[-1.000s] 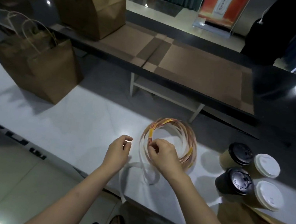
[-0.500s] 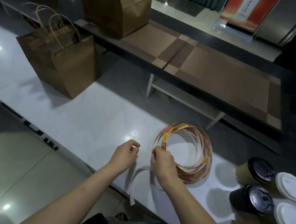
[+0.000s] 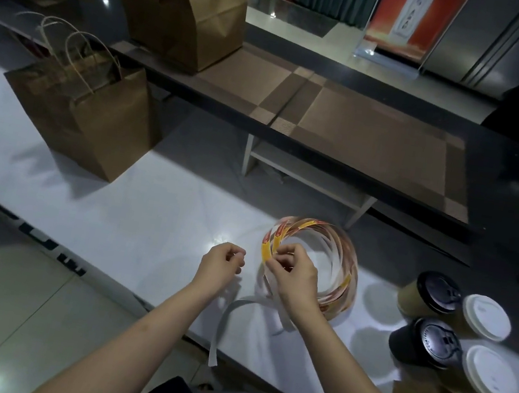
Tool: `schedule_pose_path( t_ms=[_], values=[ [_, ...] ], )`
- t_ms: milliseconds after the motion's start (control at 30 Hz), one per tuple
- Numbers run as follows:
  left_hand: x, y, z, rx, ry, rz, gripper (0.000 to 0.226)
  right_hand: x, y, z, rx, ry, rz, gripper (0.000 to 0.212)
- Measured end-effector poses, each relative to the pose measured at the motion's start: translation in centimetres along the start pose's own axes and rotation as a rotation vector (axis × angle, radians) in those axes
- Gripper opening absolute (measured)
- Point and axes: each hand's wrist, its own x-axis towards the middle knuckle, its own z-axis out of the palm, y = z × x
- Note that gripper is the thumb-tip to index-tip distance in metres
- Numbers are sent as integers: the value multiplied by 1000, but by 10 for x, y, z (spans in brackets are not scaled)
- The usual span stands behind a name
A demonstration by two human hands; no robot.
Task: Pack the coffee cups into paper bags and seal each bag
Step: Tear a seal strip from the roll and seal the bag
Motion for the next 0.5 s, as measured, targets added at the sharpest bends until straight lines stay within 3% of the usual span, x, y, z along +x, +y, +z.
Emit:
schedule_pose_path(
  t_ms=[167,500],
  values=[
    [0,12,12,-95,-68,14,14,-2,-3,-13,118,7,-21,16],
    [-12,38,26,-102,-153,222,9,-19,-14,-34,318,-12,-38,8]
  ],
)
